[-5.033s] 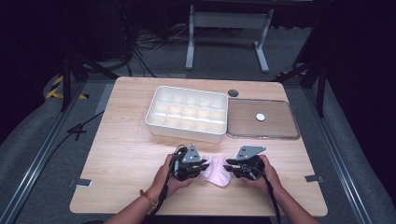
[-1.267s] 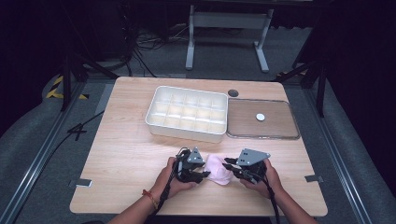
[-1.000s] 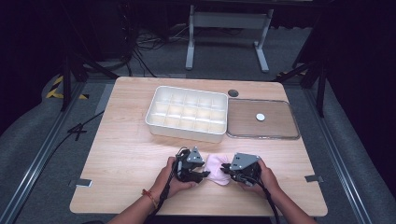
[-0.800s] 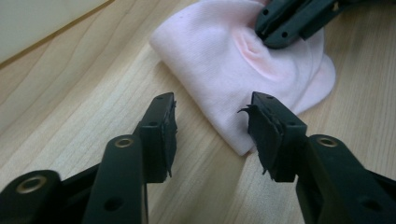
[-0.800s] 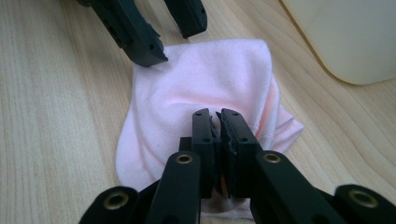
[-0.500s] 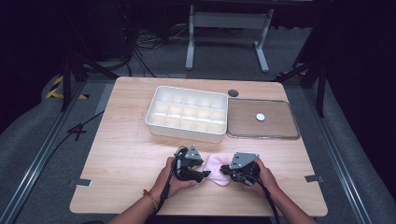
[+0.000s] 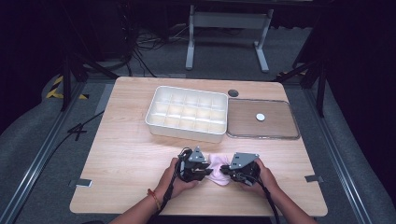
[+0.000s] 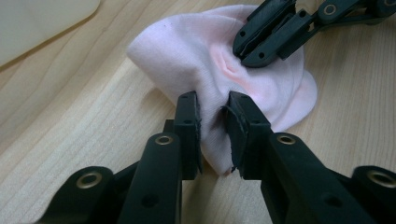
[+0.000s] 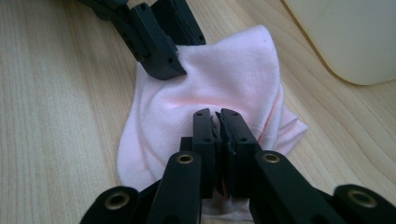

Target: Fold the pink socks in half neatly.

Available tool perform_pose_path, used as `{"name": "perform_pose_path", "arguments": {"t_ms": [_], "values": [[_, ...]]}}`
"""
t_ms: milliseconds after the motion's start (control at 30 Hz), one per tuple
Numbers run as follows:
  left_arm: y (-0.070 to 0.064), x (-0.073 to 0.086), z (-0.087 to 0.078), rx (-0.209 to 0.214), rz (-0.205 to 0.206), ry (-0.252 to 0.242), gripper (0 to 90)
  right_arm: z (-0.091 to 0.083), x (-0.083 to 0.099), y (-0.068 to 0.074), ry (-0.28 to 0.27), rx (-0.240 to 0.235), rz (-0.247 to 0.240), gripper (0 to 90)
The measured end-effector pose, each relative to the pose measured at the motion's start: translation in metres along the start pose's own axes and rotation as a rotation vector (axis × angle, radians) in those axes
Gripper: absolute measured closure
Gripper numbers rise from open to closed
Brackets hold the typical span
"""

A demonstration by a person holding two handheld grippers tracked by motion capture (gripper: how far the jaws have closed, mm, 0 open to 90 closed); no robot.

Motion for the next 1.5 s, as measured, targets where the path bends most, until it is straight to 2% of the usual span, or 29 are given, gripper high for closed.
{"name": "perform_pose_path", "arguments": {"t_ms": [133, 267, 333, 633, 733, 800, 833, 867, 933, 1067, 1100, 1133, 1233, 1367, 1400, 1500], "values": [[-0.001, -0.003, -0.003, -0.011, -0.002, -0.051, 76.9, 0.000, 0.000, 0.000, 0.000, 0.000, -0.004, 85.3], [-0.004, -0.006, -0.006, -0.018, -0.001, -0.080, 79.3, 0.001, 0.000, 0.000, -0.001, 0.002, -0.006, 85.4], [-0.006, -0.007, -0.006, -0.014, 0.012, -0.100, 82.3, 0.001, -0.001, 0.001, 0.000, 0.002, -0.003, 85.5], [-0.009, -0.010, -0.009, -0.015, 0.031, -0.111, 82.3, 0.001, -0.001, 0.000, 0.001, -0.001, -0.002, 85.6], [-0.008, -0.010, -0.011, -0.019, 0.031, -0.107, 78.7, 0.001, 0.000, 0.000, -0.001, 0.001, -0.001, 85.6], [-0.007, -0.009, -0.013, -0.027, 0.023, -0.097, 75.5, 0.001, 0.000, 0.001, 0.000, 0.001, -0.003, 85.5], [-0.006, -0.009, -0.014, -0.029, 0.024, -0.087, 70.2, 0.001, 0.000, 0.000, -0.002, 0.001, -0.004, 85.6], [-0.006, -0.008, -0.014, -0.032, 0.017, -0.079, 70.2, 0.001, 0.000, 0.000, -0.002, 0.001, -0.004, 85.5], [-0.005, -0.007, -0.015, -0.022, 0.015, -0.049, 67.1, 0.001, 0.000, 0.000, -0.002, -0.004, -0.001, 85.5], [-0.008, -0.002, -0.013, -0.035, 0.019, 0.012, 58.8, 0.001, 0.000, 0.000, -0.003, -0.001, -0.001, 85.5], [-0.009, -0.002, -0.012, -0.036, 0.009, 0.016, 56.8, 0.001, 0.000, 0.000, -0.003, -0.001, -0.001, 85.6], [-0.009, -0.001, -0.011, -0.037, 0.019, 0.041, 55.7, 0.001, 0.000, 0.000, -0.003, -0.001, 0.000, 85.6], [-0.010, 0.001, -0.007, -0.031, 0.009, 0.053, 52.8, 0.001, 0.000, 0.000, -0.004, -0.003, 0.002, 85.5], [-0.010, 0.002, -0.003, -0.036, 0.021, 0.072, 53.8, 0.001, 0.000, 0.000, -0.004, -0.003, 0.002, 85.6], [-0.009, 0.001, -0.002, -0.021, 0.030, 0.071, 56.4, 0.001, 0.000, 0.000, -0.005, -0.003, 0.001, 85.5], [-0.009, 0.002, -0.002, 0.004, 0.011, 0.059, 64.6, 0.001, 0.000, 0.000, -0.005, -0.003, 0.001, 85.6]]}}
Point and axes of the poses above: each handheld gripper's, and its own axes: z roughly forward along the jaws, x roughly out of its underside, y roughly to its left, the point moved 1 cm from there along z, roughly forward along the jaws, and after that the axes turned 4 degrees about z, right-handed, at the moved point
